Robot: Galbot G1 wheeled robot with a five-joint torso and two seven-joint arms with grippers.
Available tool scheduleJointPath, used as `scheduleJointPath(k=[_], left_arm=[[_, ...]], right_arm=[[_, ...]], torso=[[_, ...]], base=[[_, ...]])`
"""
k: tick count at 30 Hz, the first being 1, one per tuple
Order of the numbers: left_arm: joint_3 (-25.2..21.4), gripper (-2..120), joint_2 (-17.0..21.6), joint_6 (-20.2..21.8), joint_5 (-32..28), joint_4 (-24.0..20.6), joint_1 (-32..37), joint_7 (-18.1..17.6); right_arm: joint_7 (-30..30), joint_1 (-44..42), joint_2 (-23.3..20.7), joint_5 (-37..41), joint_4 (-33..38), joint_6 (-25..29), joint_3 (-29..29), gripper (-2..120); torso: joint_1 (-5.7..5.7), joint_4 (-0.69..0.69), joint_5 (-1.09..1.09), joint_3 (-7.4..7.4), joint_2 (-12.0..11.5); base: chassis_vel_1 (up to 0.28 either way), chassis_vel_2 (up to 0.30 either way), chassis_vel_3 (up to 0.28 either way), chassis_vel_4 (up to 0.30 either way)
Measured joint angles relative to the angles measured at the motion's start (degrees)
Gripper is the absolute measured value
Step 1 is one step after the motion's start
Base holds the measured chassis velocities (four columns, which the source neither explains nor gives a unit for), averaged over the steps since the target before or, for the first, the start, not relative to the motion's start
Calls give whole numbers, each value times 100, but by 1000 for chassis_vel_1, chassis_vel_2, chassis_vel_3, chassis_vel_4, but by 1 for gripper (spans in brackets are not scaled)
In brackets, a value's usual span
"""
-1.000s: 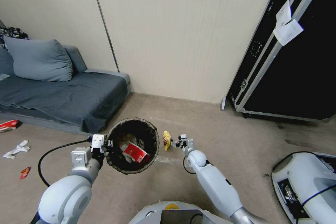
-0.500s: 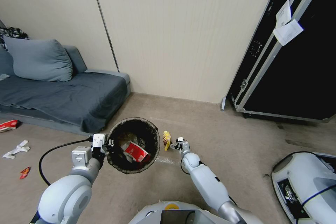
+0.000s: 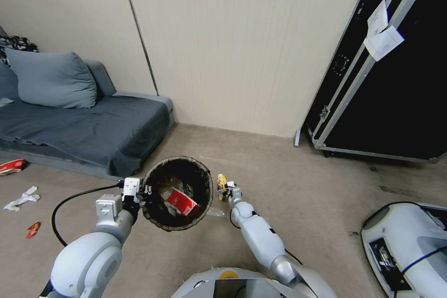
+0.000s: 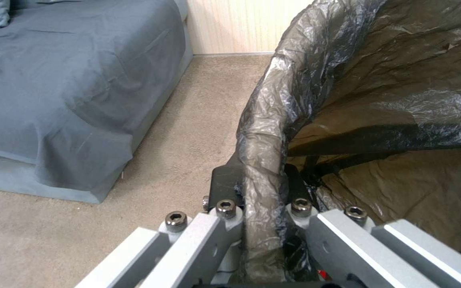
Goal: Pick up the trash bin, then pick up the garbage from the floor and place it into the trash bin.
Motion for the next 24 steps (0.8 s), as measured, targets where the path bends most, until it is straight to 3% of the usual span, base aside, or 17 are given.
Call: scheduleJointPath(k=[15,19,22,24], left_arm=[[32,1,9,0,-4,0,-67,26],[37,1,10,0,-5,0,-75,30],[38,1,0,0,-4,0,-75,31],[42,1,-7,0,-1,0,-75,31]], right_arm=[[-37,177,6,-30,-481,-4,123,100],[-53,245,6,-31,-705,-12,172,92],[-114,315,26,-34,-870,-4,191,75],[-126,336,23,-33,-892,-3,195,71]], torso=[[0,0,1,0,0],[0,0,2,0,0],[0,1,2,0,0],[0,1,1,0,0]], base=[[0,0,0,0],[0,0,0,0],[0,0,0,0],[0,0,0,0]])
